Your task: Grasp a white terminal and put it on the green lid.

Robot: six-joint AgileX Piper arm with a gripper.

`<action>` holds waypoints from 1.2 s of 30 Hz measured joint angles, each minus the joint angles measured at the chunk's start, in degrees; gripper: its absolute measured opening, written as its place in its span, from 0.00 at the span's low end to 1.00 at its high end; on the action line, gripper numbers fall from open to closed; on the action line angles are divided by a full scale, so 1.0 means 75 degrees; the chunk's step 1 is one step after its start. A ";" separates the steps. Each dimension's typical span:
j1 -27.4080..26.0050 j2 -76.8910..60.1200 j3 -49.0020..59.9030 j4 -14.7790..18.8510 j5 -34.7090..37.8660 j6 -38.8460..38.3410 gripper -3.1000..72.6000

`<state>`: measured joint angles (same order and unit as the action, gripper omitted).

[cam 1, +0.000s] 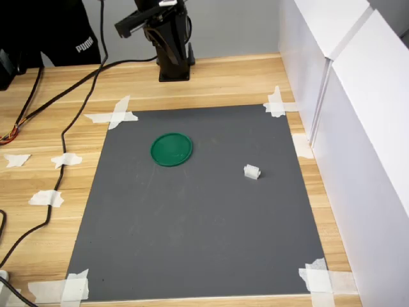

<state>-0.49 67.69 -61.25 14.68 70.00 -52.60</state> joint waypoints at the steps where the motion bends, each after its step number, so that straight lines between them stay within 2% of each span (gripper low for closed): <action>1: 0.0000 0.0129 -0.0067 -0.0008 0.0000 -0.0087 0.39; 5: 0.0046 0.0517 -0.0369 -0.0086 -0.0007 -0.0349 0.64; 7: 0.0263 0.0599 -0.0558 -0.0345 -0.0017 -0.0377 0.75; 11: 0.1028 0.0607 -0.0791 -0.0948 -0.0065 -0.0194 0.85; 15: 0.1748 0.0692 -0.0822 -0.1459 -0.0342 0.0305 0.88; 24: 0.3146 0.1630 -0.1275 -0.2012 -0.0442 0.1600 0.88; 30: 0.3553 0.2359 -0.2182 -0.2046 -0.0209 0.2084 0.88; 36: 0.3732 0.2971 -0.2860 -0.1957 -0.0056 0.2124 0.88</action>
<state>27.49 89.97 -82.70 0.00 69.58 -36.66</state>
